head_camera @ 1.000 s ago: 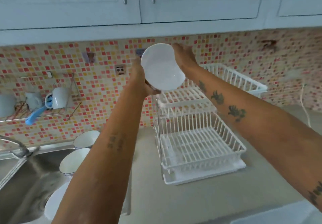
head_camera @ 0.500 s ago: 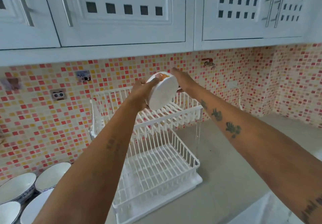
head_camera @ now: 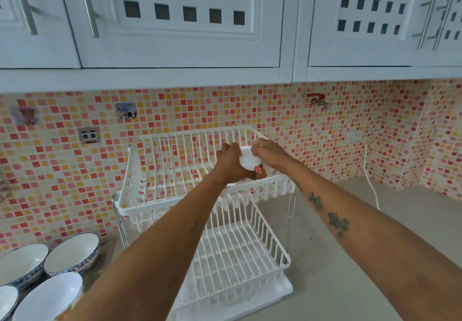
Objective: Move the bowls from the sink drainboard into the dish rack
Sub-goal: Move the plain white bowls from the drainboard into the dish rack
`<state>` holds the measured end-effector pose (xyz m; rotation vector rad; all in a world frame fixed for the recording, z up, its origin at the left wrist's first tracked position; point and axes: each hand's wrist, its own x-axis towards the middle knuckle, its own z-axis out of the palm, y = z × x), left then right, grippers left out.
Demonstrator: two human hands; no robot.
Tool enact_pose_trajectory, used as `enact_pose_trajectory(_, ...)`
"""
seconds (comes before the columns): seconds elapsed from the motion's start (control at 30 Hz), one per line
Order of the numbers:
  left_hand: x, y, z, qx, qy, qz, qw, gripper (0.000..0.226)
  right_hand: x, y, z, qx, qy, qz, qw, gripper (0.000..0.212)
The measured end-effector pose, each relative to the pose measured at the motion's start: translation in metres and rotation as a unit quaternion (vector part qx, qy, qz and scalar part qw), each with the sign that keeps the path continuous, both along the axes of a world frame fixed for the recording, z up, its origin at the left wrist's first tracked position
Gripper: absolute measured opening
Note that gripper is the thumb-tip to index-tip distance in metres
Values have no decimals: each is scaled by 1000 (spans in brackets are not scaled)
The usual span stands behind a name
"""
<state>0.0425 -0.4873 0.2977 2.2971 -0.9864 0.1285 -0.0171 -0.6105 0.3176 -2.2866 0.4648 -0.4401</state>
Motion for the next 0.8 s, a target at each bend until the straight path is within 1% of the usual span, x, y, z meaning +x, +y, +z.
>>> enact_pose_trajectory(0.07,-1,-4,-1,22,-22,0,1000,76,2,-1,0,-9,9,0,1000,17)
enact_pose_trajectory(0.13,-3,-6,-1,30,-34,-6,999,72,4,-1,1,-29,39,2,999,13)
enact_pose_trajectory(0.23,-5,-6,-4,45,-26,-22,998,71,7,-5,-2,-48,80,4,996,24)
enact_pose_trajectory(0.3,-4,-5,-5,51,-10,-39,998,73,6,-6,-3,-51,79,-6,996,29)
enact_pose_trajectory(0.4,-1,-2,-5,42,13,-48,998,71,6,-5,-2,-79,73,-32,994,34)
enact_pose_trajectory(0.47,-1,0,-4,16,40,-48,998,73,5,-4,-2,-92,35,-59,993,36)
enact_pose_trajectory(0.53,-1,5,-1,-13,70,-40,997,80,4,-3,-4,-91,-21,-74,993,39)
enact_pose_trajectory(0.6,0,15,5,-43,90,-27,995,80,5,-1,-5,-92,-91,-79,989,34)
enact_pose_trajectory(0.7,1,42,20,-110,110,-17,988,66,8,13,1,-89,-186,-76,976,20)
enact_pose_trajectory(0.73,2,54,27,-134,110,-8,985,61,10,24,5,-87,-212,-64,971,20)
enact_pose_trajectory(0.8,4,81,38,-188,110,13,976,50,17,52,15,-74,-252,-33,964,27)
